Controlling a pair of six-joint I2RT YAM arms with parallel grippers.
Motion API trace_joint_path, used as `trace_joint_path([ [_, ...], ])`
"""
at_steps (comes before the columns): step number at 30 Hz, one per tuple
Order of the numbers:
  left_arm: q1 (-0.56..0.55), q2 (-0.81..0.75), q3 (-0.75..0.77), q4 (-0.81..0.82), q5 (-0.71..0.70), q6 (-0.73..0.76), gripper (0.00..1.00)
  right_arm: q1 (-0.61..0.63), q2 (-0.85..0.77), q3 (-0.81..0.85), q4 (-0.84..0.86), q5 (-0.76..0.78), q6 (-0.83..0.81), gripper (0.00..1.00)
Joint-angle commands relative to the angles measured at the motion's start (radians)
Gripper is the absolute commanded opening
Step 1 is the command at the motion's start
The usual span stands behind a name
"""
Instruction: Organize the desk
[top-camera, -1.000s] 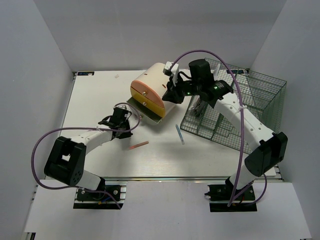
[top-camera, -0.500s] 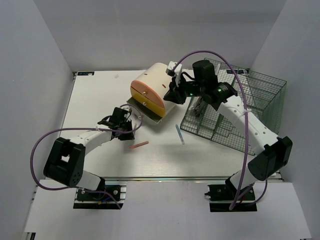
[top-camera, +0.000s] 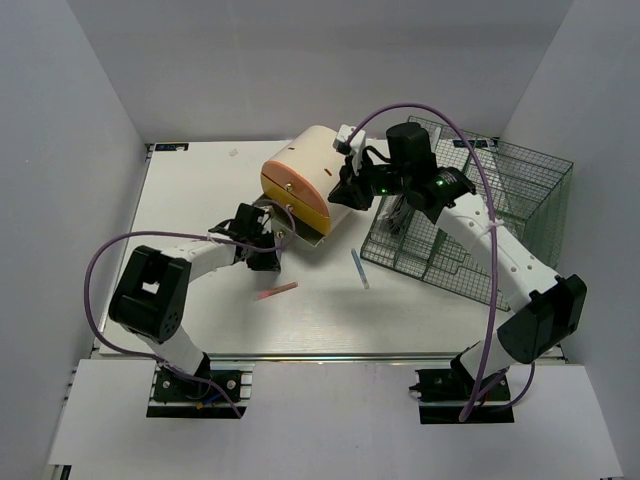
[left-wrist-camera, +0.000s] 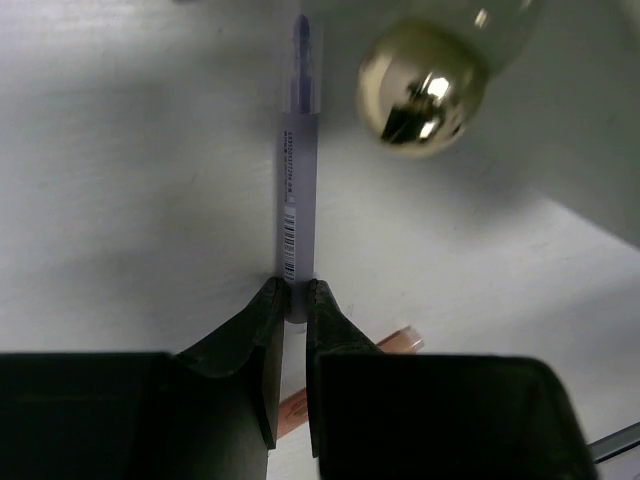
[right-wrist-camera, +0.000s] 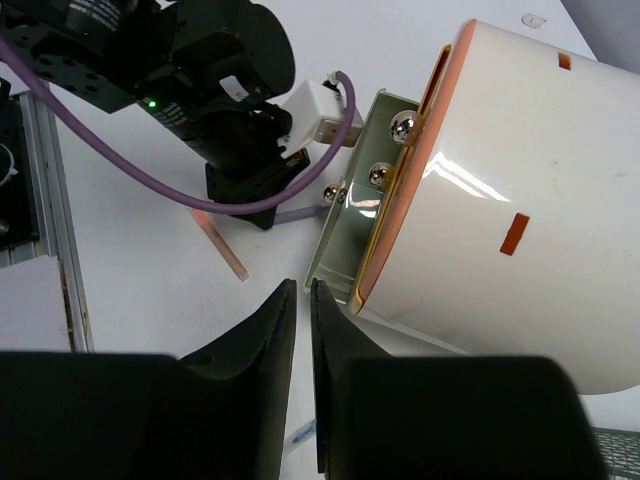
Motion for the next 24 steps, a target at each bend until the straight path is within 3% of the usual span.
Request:
trace_joint_path([
  [1,0.005,0.029,0.059,0.011,0.021,-0.008,0.0,-0.007,-0.046,-0.004,0.041,-0.014,0.012,0.17],
  [16,0.027,0.017,0.099,-0.065,-0.226,-0.129,0.0,-0.009,-0.044,-0.003,0.043,-0.012,0.006,0.17],
  [24,0.071,-0.013,0.071,-0.082,-0.257,-0.14,0.0,-0.007,-0.049,-0.009,0.041,-0.014,0.008,0.17],
])
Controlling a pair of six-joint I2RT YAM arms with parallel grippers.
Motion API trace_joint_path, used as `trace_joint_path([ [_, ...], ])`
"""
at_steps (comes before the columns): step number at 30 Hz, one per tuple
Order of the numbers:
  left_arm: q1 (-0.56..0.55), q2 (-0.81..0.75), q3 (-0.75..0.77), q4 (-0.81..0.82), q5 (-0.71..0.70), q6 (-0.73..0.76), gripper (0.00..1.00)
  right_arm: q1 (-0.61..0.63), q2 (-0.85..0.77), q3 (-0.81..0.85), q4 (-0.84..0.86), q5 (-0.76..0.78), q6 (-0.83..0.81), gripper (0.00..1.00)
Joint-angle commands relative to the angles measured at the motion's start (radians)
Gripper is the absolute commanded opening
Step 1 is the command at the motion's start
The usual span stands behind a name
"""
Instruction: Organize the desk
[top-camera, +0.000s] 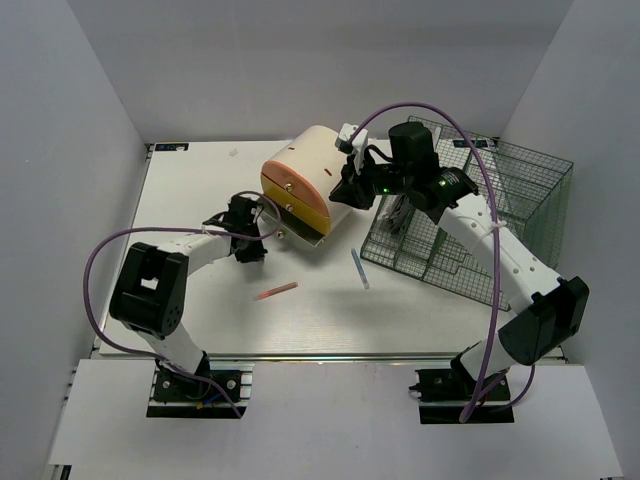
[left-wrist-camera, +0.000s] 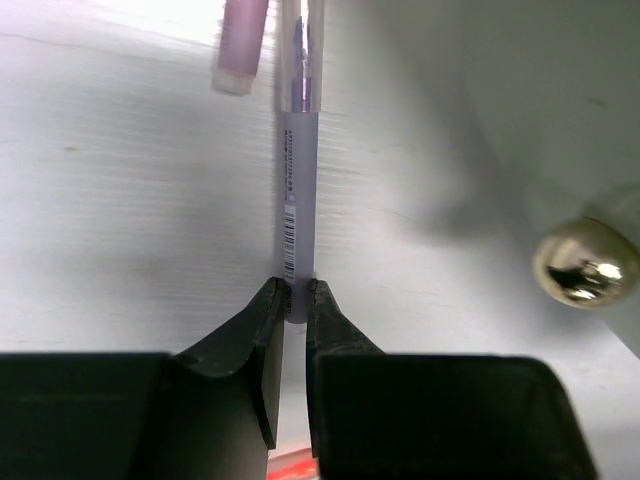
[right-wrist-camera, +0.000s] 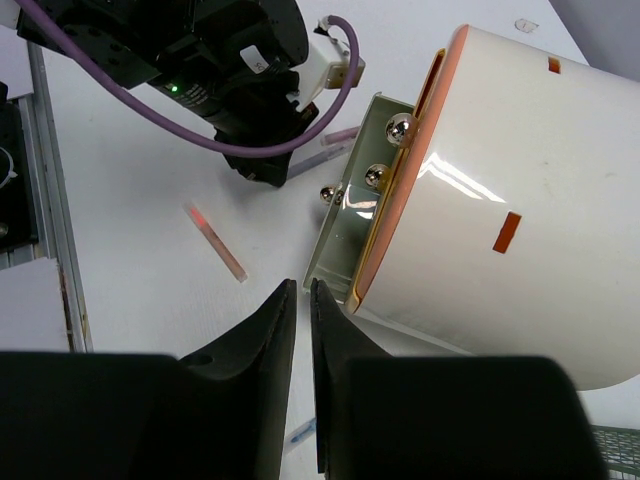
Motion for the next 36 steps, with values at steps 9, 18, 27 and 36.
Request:
trace_joint_path([
  [9,0.05,-0.109,-0.024,0.013,0.017,0.028,0.0,-0.003,-0.04,-0.01,0.042,-0.012,0.005,0.17],
  [18,0.074,-0.313,0.084,-0.103,-0.11,0.028,0.0,-0.004,-0.045,-0.024,0.054,-0.022,0.011,0.17],
  [27,0.277,-0.136,0.199,-0.197,-0.186,0.038,0.0,-0.004,-0.071,-0.043,0.065,-0.009,0.006,0.17],
  [36,0.47,0.012,0.263,-0.193,-0.19,0.041,0.0,-0.012,-0.141,-0.119,0.104,0.027,-0.018,0.17],
])
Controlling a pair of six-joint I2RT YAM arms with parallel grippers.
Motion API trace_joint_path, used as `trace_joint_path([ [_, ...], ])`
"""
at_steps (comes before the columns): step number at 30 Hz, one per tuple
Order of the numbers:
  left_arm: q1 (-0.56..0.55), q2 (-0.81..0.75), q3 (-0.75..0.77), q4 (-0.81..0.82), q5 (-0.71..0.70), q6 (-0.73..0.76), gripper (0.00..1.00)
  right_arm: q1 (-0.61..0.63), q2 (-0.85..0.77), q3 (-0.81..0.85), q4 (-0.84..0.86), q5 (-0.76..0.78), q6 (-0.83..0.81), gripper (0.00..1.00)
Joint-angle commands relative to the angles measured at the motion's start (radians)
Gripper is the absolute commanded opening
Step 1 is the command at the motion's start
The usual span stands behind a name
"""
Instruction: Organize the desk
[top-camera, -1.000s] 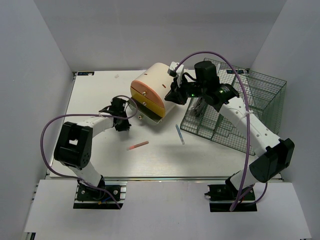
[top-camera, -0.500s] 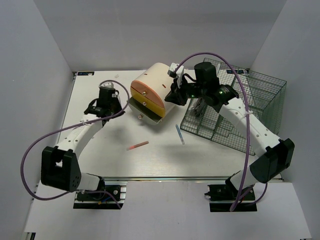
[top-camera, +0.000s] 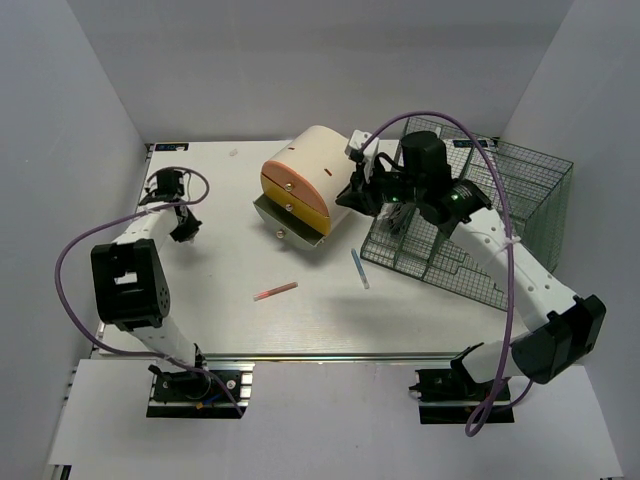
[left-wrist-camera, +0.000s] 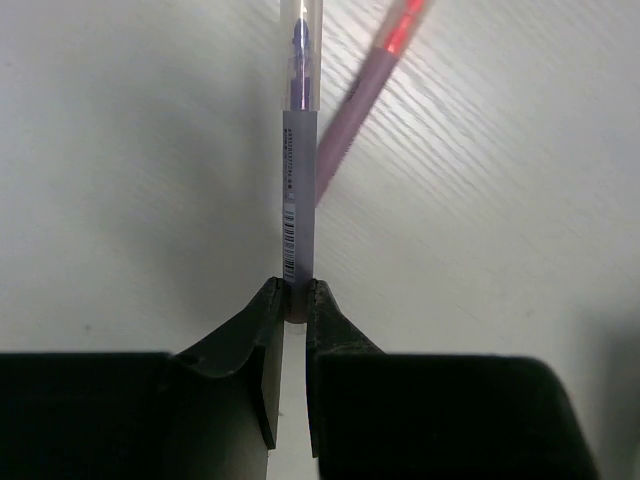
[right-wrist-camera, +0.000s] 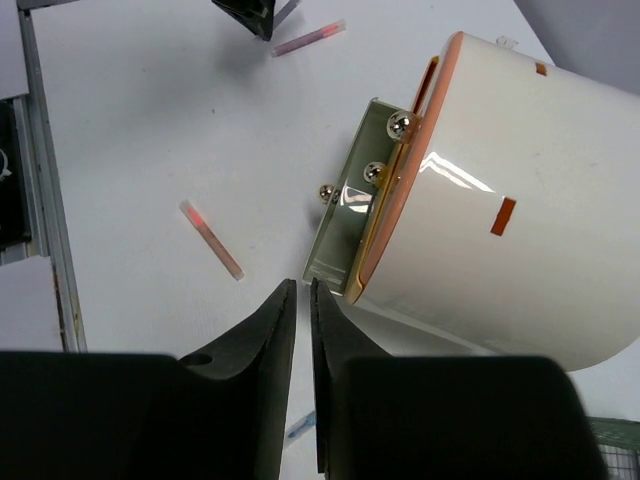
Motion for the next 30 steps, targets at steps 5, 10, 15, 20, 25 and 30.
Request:
trace_joint_path([
  [5,0.1,0.048,0.042,-0.02,0.129,0.015,0.0,-0.02,-0.076,-0.064,0.095,0.019,-0.017,0.18],
  [10,0.133,0.103,0.051,-0.082,0.22,0.029,0.0,-0.03,-0.074,-0.072,0.109,0.012,-0.011,0.17],
  [15,0.142,0.086,0.042,-0.091,0.309,0.029,0.0,-0.036,-0.074,-0.08,0.129,-0.004,0.001,0.17],
  [20,0.142,0.063,0.033,-0.091,0.317,0.033,0.0,-0.034,-0.074,-0.084,0.135,-0.013,0.007,0.17],
  [25,0.142,-0.007,0.046,-0.085,0.259,0.012,0.0,-0.041,-0.09,-0.103,0.136,-0.01,0.006,0.17],
  [30,0.142,-0.059,0.128,-0.108,0.257,-0.008,0.0,-0.042,-0.096,-0.11,0.136,-0.016,0.006,0.17],
])
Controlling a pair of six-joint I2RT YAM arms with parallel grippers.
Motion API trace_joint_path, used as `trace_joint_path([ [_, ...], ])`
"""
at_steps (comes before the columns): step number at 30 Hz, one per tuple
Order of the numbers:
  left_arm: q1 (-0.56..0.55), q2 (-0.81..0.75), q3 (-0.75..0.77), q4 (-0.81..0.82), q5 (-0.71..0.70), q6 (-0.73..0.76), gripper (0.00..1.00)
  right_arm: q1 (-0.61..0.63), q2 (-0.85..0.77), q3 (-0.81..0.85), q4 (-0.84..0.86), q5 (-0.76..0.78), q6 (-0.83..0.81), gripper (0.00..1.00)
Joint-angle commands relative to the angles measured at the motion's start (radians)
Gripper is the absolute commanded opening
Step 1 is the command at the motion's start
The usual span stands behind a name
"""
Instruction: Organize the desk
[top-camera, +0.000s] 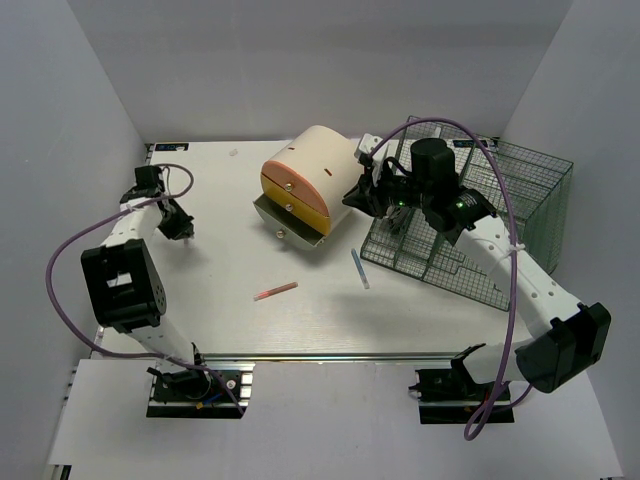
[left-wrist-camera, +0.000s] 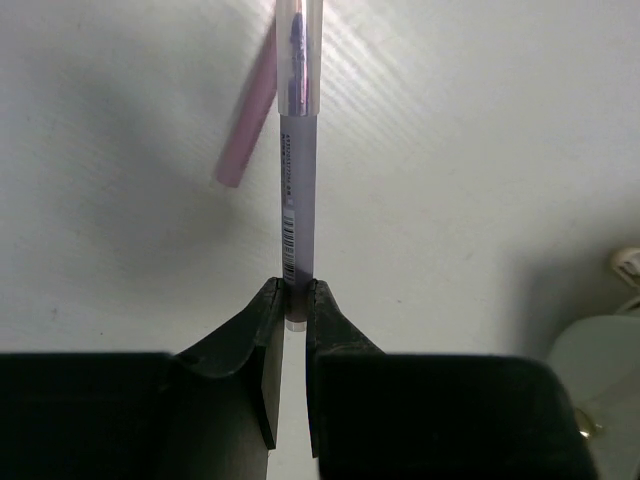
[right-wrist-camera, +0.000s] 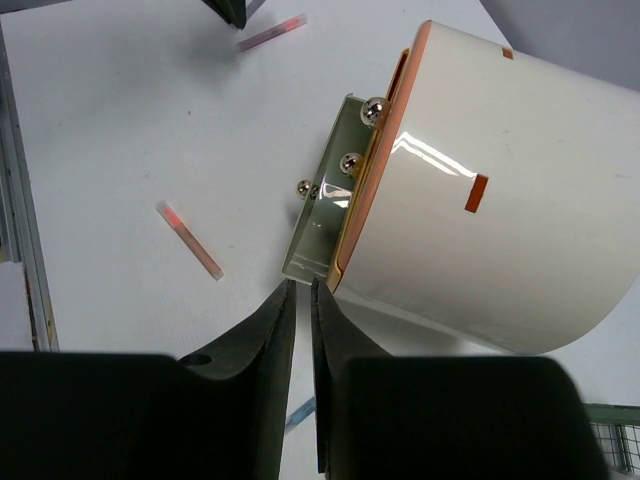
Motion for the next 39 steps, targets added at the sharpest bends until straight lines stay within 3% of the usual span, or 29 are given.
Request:
trace_joint_path([
  [1,0.009,-0.082,0.073,-0.007,-0.001,-0.019,0.0,-0.002,-0.03,0.001,0.04,-0.022,0.009,0.18],
  [10,0.02,-0.119,0.001,0.013,-0.013,-0.016,0.0,-0.007,-0.036,0.0,0.04,-0.021,0.009,0.18],
  [16,-0.006,-0.146,0.021,0.037,0.129,-0.009,0.0,-0.005,-0.038,-0.008,0.041,-0.022,0.011,0.18],
  [21,-0.073,-0.215,0.015,0.094,0.355,-0.166,0.0,-0.007,-0.024,0.004,0.048,-0.028,0.018,0.18],
  [27,-0.148,-0.274,-0.021,0.168,0.508,-0.376,0.0,-0.004,-0.01,0.018,0.069,-0.01,0.063,0.18],
  [39,-0.316,-0.318,-0.059,0.198,0.456,-0.634,0.0,-0.004,-0.059,-0.028,0.115,0.039,0.11,0.17],
])
